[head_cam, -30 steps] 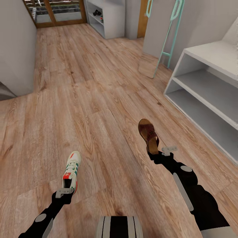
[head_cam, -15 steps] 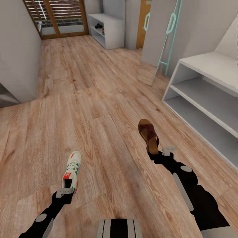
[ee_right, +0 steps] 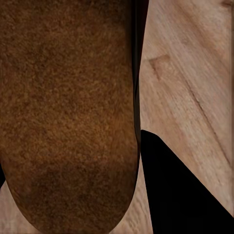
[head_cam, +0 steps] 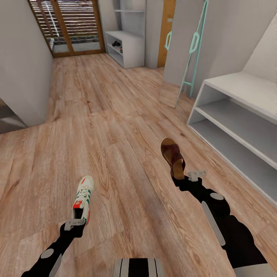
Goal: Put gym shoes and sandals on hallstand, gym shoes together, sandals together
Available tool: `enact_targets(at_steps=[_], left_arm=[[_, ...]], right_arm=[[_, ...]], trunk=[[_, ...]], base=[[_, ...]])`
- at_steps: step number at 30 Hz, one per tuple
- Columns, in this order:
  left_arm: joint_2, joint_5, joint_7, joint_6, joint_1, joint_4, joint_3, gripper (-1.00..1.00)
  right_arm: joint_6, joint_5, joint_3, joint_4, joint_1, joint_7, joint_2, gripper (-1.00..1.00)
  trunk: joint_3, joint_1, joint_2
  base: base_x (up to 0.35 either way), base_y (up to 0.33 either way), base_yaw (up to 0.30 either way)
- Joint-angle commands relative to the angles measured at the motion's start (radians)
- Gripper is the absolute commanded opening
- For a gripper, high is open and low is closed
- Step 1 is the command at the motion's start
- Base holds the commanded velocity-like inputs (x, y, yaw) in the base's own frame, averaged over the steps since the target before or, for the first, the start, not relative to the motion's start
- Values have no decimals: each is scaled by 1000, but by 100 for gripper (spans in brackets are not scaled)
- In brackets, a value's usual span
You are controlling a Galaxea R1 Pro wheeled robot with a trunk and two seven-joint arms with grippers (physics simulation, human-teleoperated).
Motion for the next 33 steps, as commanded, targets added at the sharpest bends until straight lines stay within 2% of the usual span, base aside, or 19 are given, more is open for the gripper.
enact_targets(at_steps=[1,9,12,13,14,15,17,18,22,24,28,30,31,33], left_arm=[[-1,-10,-7,-5,-1,1,9,-100],[-5,-8,-6,-4,-1,-1,12,-100],[-2,-10,-5,0,1,0,14,-100],[-1,-10,-5,0,7,0,14,-100],[2,-8,-3,-1,34,-4,16,-100],[2,-6,-3,-2,43,-5,16,-100],[3,12,-3,-4,72,-8,17,-100],[3,19,-3,-5,78,-8,17,-100],[1,68,-4,-8,109,-6,16,-100],[-4,87,-5,-20,131,-2,15,-100],[-6,98,-5,-69,155,0,16,-100],[-6,103,-5,-108,175,1,16,-100],[-7,105,-4,-127,191,1,16,-100],[-8,107,-4,-139,214,-2,16,-100]], right_arm=[[6,-9,0,-2,0,-4,-1,-100],[7,-7,-7,-19,1,-5,-13,-100],[8,14,-8,-40,1,-6,-16,-100],[7,43,-8,-42,2,-7,-19,-100],[3,126,-8,-42,25,-8,-25,-100],[0,147,-8,-41,36,-9,-26,-100],[-24,203,-8,-39,96,-10,-27,-100],[-36,211,-8,-38,113,-10,-27,-100],[-156,234,-8,-12,217,-11,-24,-100],[-268,239,-7,39,273,-12,-21,-100],[-404,241,-8,156,315,-12,-20,-100],[-511,240,-8,288,329,-11,-19,-100],[-605,240,-8,393,334,-12,-18,-100],[-718,239,-9,508,337,-19,-17,-100]], trunk=[[3,-1,0],[34,-4,2],[46,-6,3],[50,-6,3],[54,-6,3],[58,-7,3],[67,-8,4],[72,-8,4],[94,-10,5],[104,-11,5],[126,-13,6],[137,-14,7],[142,-14,7],[153,-15,7]], base=[[0,0,0],[0,0,0],[0,0,0],[0,0,0],[0,0,0],[0,0,0],[0,0,0],[0,0,0],[0,0,0],[0,0,0],[0,0,0],[0,0,0],[0,0,0],[0,0,0]])
